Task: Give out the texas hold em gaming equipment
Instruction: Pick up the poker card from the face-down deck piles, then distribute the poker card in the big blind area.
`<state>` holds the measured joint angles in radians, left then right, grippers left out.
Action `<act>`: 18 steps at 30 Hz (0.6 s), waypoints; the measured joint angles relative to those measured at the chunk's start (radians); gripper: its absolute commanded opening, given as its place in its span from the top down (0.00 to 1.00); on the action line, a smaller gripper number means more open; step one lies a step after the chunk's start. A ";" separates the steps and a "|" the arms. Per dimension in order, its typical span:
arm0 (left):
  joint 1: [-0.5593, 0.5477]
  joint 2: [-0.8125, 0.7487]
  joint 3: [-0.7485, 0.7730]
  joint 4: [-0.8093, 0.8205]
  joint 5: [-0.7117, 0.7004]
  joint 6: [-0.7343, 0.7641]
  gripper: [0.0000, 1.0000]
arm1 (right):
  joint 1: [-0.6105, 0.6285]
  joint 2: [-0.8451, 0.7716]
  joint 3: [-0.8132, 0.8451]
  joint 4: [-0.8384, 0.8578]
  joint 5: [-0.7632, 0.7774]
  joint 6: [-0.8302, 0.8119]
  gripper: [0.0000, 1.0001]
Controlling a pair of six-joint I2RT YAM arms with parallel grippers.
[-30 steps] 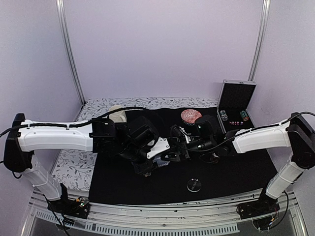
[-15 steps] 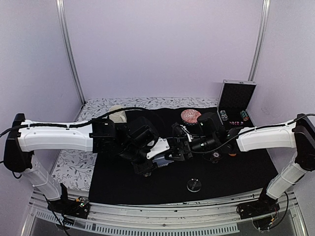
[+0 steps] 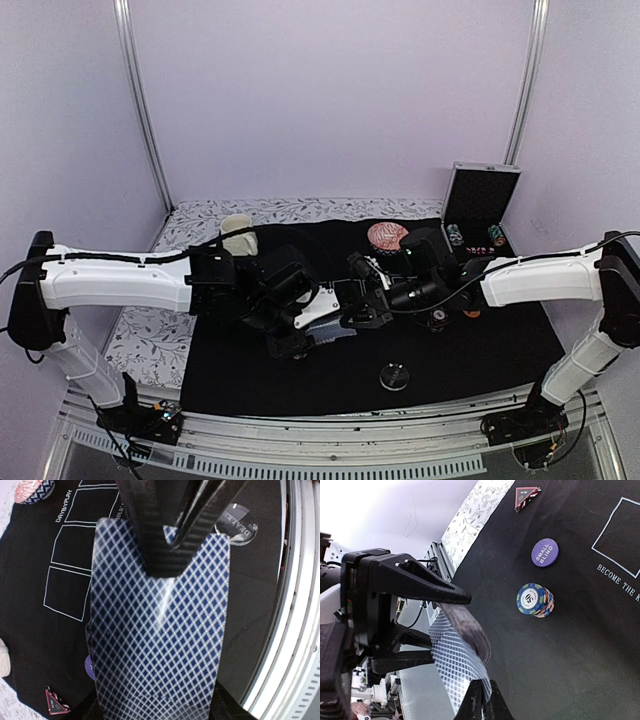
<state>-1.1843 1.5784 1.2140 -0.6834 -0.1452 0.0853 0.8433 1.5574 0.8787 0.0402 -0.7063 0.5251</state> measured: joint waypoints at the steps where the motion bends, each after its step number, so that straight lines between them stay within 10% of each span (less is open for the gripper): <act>1: 0.003 0.000 -0.004 0.000 0.000 0.000 0.44 | 0.000 -0.001 0.002 -0.008 0.000 -0.002 0.97; 18: 0.062 -0.001 -0.031 -0.005 -0.007 -0.012 0.44 | -0.086 -0.203 0.041 -0.267 0.158 -0.083 0.98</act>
<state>-1.1225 1.5772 1.1828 -0.6884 -0.1524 0.0734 0.7574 1.3544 0.9195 -0.2272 -0.5488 0.4419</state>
